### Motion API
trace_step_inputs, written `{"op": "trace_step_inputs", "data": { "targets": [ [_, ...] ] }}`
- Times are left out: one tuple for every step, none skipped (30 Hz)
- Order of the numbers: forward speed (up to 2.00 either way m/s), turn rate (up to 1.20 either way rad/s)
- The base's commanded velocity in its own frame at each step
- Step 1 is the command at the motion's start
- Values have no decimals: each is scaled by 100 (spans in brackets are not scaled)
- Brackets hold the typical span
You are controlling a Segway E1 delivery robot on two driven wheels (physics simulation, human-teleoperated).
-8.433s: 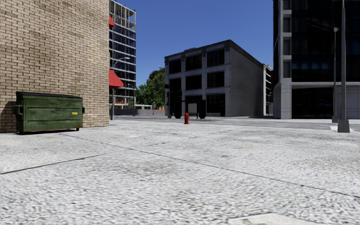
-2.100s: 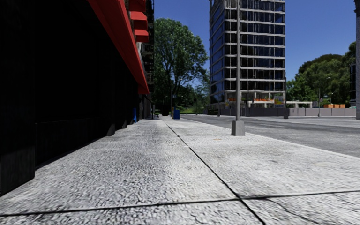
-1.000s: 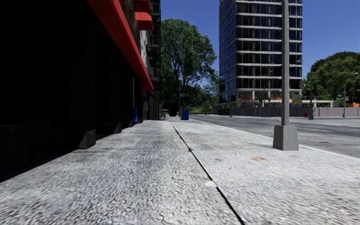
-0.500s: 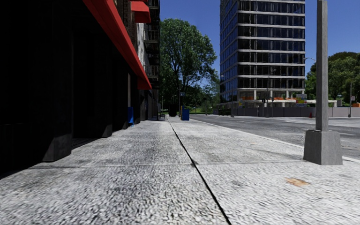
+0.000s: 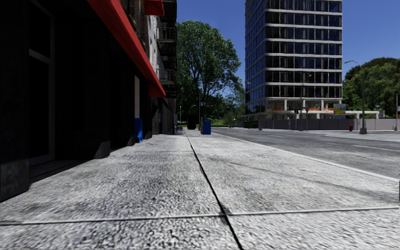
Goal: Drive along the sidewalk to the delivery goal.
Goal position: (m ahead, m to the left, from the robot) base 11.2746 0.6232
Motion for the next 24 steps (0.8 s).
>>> {"op": "trace_step_inputs", "data": {
  "targets": [
    [200,0],
    [200,0],
    [200,0],
    [200,0],
    [200,0],
    [200,0],
    [200,0],
    [200,0],
    [200,0],
    [200,0],
    [200,0],
    [200,0],
    [200,0],
    [200,0],
    [200,0],
    [200,0],
    [200,0],
    [200,0],
    [200,0],
    [200,0],
    [200,0],
    [200,0],
    [200,0],
    [200,0]
  ]
}}
